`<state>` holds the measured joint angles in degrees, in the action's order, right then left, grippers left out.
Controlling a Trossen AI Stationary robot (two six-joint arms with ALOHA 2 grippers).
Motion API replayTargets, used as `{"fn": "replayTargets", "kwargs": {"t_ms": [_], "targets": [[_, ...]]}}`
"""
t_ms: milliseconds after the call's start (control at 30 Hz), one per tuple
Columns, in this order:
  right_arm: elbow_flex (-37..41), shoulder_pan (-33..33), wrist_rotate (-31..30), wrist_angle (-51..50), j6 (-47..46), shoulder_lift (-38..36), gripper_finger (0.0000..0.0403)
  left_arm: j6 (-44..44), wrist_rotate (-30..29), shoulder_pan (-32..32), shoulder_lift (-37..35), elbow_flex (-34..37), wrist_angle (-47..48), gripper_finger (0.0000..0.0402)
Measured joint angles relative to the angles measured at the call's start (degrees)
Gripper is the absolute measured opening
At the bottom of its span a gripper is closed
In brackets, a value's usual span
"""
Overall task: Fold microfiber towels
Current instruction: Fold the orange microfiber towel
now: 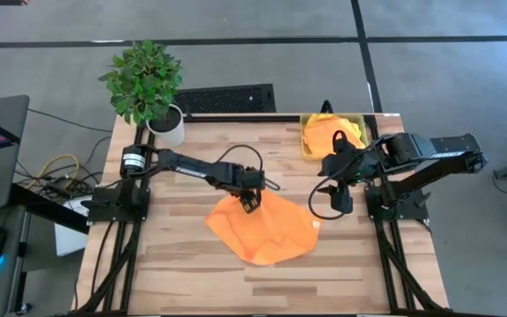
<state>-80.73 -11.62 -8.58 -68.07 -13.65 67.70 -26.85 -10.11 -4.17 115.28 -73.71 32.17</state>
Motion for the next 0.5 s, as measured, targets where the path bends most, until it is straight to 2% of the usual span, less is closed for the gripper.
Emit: {"fn": "replayTargets", "kwargs": {"t_ms": [500], "targets": [[0.0,0.0,0.0,0.0,0.0,0.0,0.0244,0.1,-0.7,-6.8,0.1,0.1,-2.5,0.0169]]}}
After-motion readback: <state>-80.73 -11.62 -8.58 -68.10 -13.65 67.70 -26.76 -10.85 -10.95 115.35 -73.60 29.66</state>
